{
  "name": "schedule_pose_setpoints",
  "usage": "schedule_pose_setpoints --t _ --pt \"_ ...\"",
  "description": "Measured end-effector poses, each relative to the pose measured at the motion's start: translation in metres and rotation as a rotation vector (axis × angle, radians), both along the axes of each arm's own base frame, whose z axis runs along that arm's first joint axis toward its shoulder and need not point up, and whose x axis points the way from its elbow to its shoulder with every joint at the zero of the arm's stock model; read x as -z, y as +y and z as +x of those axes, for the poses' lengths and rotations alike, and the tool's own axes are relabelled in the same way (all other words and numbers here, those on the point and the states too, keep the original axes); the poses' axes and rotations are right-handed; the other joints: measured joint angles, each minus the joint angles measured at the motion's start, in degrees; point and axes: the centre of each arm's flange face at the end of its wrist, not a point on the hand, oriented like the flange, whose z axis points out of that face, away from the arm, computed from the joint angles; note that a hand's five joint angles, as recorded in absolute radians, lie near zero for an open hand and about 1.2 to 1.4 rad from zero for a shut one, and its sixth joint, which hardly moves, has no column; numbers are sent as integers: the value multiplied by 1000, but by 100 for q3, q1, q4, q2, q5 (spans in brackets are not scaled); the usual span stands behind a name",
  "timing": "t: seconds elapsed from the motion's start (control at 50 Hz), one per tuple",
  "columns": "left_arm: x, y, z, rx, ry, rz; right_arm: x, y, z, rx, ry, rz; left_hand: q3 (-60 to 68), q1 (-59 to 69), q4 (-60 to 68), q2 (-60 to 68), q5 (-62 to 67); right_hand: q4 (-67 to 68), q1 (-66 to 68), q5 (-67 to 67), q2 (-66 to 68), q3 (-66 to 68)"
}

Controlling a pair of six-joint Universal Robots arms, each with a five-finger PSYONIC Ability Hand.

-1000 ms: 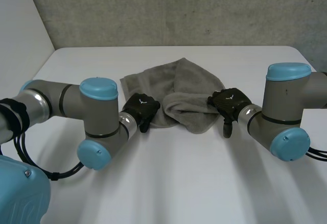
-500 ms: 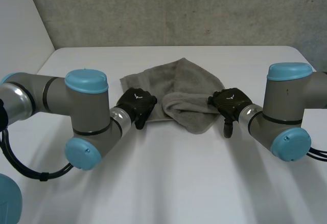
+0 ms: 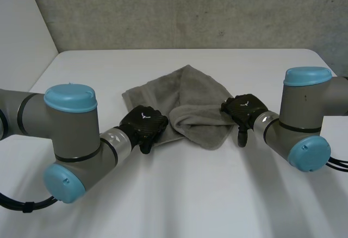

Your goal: Fold the towel.

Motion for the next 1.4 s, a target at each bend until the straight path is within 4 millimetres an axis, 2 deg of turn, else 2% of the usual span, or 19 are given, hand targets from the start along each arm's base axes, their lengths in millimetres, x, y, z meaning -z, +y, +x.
schedule_pose_setpoints --t 0.12,0.18,0.32,0.4,0.54,0.58,0.6,0.66,0.72,0.98,1.12,1.4 --pt "2 7 4 2 -9 17 0 0 0 1 0 1 0 31 0 0 0 0 0 0 0 0" --pt "-5 7 10 -10 -3 8 -1 0 0 -1 -2 0 1 33 0 0 0 0 0 0 0 0" --pt "-32 -12 28 -79 33 -68 -7 4 2 -34 -25 1 2 34 0 0 0 0 0 0 0 0" --pt "-35 -20 31 -99 38 -82 -12 7 4 -50 -40 -1 2 34 0 0 0 0 0 0 0 0" --pt "-11 -21 29 -93 9 -21 -17 13 7 -65 -48 -1 -263 -74 -220 -202 -190 0 0 0 0 0" --pt "-4 -17 28 -85 1 0 -16 14 8 -66 -47 1 -1154 -707 -970 -990 -876 0 0 0 -1 0" --pt "0 -15 27 -79 -4 12 -16 14 8 -66 -46 2 -2178 -1734 -2150 -2010 -1886 0 0 0 0 0" --pt "6 -9 25 -65 -10 30 -14 13 7 -64 -44 4 -4567 -4098 -4461 -4363 -4293 0 0 0 0 0" --pt "8 -4 24 -55 -12 36 -13 12 6 -60 -42 5 -5224 -4652 -5018 -4992 -4996 0 0 0 0 0" --pt "20 -1 14 -28 -25 51 -11 9 3 -53 -38 5 -5523 -4906 -5237 -5294 -5344 0 0 0 0 0" --pt "29 -9 8 -26 -31 54 -11 10 4 -58 -35 5 -5507 -4904 -5236 -5269 -5251 0 0 0 0 0" --pt "33 -21 1 -31 -23 35 -10 10 4 -57 -33 5 -5036 -4525 -4905 -4843 -4775 0 0 0 0 0"
